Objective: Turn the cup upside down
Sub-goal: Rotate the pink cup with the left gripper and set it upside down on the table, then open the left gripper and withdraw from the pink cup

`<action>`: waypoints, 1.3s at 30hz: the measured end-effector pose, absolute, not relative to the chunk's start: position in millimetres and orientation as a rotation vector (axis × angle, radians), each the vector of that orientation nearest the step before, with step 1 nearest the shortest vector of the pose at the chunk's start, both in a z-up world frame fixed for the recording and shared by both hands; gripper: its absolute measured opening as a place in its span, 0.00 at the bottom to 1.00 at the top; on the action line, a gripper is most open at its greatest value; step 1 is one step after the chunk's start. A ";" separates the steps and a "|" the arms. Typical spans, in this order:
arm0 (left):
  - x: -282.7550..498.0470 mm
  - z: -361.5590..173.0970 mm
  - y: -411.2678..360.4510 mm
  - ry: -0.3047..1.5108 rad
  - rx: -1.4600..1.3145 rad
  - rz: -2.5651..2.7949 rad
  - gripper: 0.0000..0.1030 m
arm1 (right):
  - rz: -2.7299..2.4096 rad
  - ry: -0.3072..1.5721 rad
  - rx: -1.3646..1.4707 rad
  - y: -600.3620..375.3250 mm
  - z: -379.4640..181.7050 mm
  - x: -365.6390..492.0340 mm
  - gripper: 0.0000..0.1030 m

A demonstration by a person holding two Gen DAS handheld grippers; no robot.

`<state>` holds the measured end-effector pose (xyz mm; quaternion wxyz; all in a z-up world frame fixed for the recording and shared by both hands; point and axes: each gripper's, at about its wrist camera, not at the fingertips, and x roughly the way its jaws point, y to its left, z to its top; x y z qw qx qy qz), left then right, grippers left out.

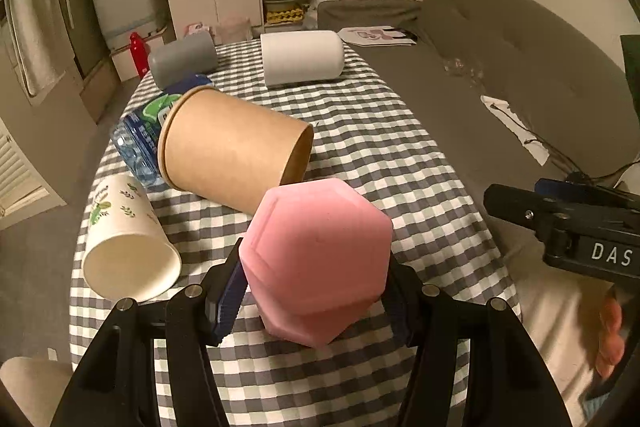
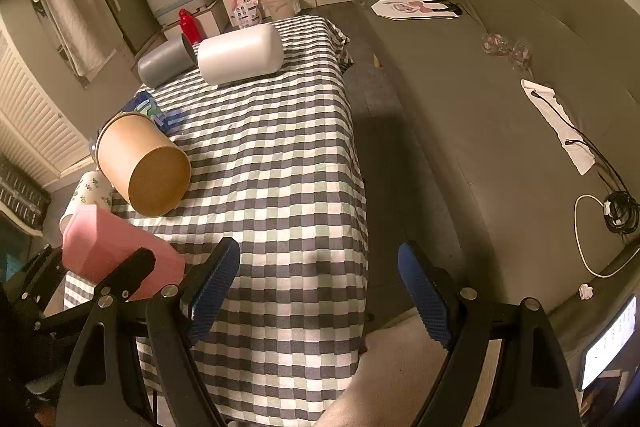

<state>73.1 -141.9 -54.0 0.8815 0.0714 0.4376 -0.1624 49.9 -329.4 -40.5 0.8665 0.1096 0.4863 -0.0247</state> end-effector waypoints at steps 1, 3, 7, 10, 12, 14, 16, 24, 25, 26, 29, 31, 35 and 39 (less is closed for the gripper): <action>72.9 -53.8 -141.3 0.908 0.146 -0.341 0.59 | -0.053 1.020 0.227 -329.1 -40.7 50.2 0.79; 74.1 -53.5 -140.7 0.904 0.145 -0.348 0.59 | -0.054 1.021 0.224 -328.9 -41.3 51.0 0.79; 72.9 -49.8 -137.4 0.894 0.124 -0.337 0.69 | -0.058 1.016 0.215 -328.3 -40.1 51.0 0.79; 68.6 -39.2 -131.8 0.851 0.094 -0.336 0.81 | -0.047 0.991 0.205 -325.3 -34.6 49.0 0.79; 65.7 -31.6 -129.8 0.833 0.093 -0.343 0.81 | -0.041 0.967 0.196 -323.4 -29.6 46.6 0.79; 63.5 -25.0 -127.7 0.819 0.094 -0.341 0.81 | -0.038 0.929 0.186 -320.6 -21.5 41.9 0.79; 59.1 -15.4 -122.9 0.798 0.083 -0.343 0.81 | -0.041 0.891 0.177 -317.7 -13.1 37.0 0.79; 32.6 21.3 -93.7 0.660 0.043 -0.328 0.81 | -0.032 0.745 0.147 -303.9 21.3 6.8 0.79; 29.4 24.2 -89.5 0.644 0.040 -0.323 0.81 | -0.028 0.735 0.149 -301.5 22.9 3.1 0.79; 25.6 25.7 -84.7 0.629 0.038 -0.315 0.81 | -0.020 0.724 0.150 -297.8 24.7 -1.1 0.79; 14.6 27.1 -71.5 0.600 0.032 -0.292 0.81 | 0.000 0.703 0.132 -283.9 25.9 -11.2 0.79; 9.9 23.9 -65.8 0.600 0.035 -0.280 0.81 | 0.013 0.689 0.104 -272.5 23.3 -17.1 0.79; 0.2 10.1 -54.4 0.616 0.034 -0.236 0.82 | 0.026 0.680 0.033 -253.1 18.5 -22.5 0.79; -6.3 -5.0 -40.6 0.642 0.014 -0.176 0.85 | 0.019 0.675 0.009 -246.5 14.1 -24.5 0.83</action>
